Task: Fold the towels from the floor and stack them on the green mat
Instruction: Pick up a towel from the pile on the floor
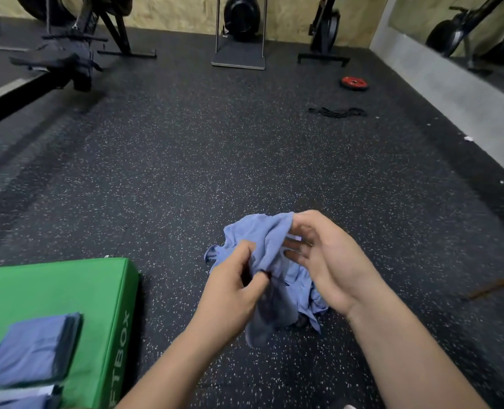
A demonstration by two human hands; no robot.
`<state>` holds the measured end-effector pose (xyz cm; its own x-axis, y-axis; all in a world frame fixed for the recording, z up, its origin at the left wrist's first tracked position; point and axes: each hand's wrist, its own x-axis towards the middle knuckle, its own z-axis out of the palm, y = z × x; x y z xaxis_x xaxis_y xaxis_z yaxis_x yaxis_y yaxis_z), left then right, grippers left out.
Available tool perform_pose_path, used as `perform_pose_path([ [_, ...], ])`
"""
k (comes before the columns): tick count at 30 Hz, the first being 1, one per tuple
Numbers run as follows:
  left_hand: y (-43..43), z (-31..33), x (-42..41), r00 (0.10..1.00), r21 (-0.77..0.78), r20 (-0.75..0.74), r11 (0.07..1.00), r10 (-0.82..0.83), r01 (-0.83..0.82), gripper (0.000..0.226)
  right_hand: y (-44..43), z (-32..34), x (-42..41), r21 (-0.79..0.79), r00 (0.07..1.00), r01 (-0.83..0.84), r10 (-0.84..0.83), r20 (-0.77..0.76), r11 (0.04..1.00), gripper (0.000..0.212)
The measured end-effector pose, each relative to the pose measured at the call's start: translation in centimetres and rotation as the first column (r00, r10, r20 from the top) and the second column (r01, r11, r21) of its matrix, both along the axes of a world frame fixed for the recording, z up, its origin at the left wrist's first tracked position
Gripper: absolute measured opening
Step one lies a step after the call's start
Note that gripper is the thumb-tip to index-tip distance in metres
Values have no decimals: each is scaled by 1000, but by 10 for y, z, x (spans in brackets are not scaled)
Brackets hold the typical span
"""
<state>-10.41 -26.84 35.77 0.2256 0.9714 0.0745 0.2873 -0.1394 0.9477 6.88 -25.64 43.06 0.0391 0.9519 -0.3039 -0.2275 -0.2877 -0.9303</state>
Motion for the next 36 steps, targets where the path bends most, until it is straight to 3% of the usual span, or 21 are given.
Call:
perform_pose_path([
  [2,-3,4,-9,995,40,-63,996,-79,82,20,-2,7,-5,-70,977,-59,43,-207,996,23],
  [3,-5,6,-13,990,47,-85,992,-117,121,23,-2,7,-9,-81,973,-80,60,-225,994,23],
  [7,-9,10,-31,961,5,-141,970,-238,242,18,3,-8,-30,-4,998,-35,35,42,999,10],
  [9,-6,11,-44,969,-74,-75,970,-236,231,13,3,-12,-39,70,987,-45,34,157,997,13],
  [11,1,12,-55,990,-132,42,982,-131,136,14,0,-12,-47,136,964,-115,77,255,984,15],
  [13,8,13,-64,997,-82,77,996,24,-18,7,-3,-9,-56,157,931,-209,147,335,965,17],
  [14,10,14,-67,992,-46,89,995,89,-85,8,-5,-8,-60,162,906,-252,174,386,954,18],
  [16,11,19,-70,986,-5,115,993,120,-120,30,-6,-8,-65,167,839,-333,211,502,928,22],
  [18,11,22,-73,996,2,89,1000,27,-27,47,-8,-4,-67,149,763,-409,248,597,900,25],
  [21,15,20,-77,992,-66,49,991,-114,117,48,-10,2,-65,92,622,-508,291,727,857,27],
  [25,15,16,-75,980,-155,62,968,-189,197,41,-12,7,-58,75,514,-559,274,813,826,25],
  [28,17,13,-77,981,-182,58,964,-185,193,24,-12,7,-49,76,466,-555,234,853,828,27],
  [33,25,13,-90,987,-198,-20,969,-158,151,14,-7,1,-30,67,417,-515,181,891,855,31],
  [36,28,15,-99,981,-234,90,954,-169,186,16,-4,0,-16,57,428,-454,162,889,889,32],
])
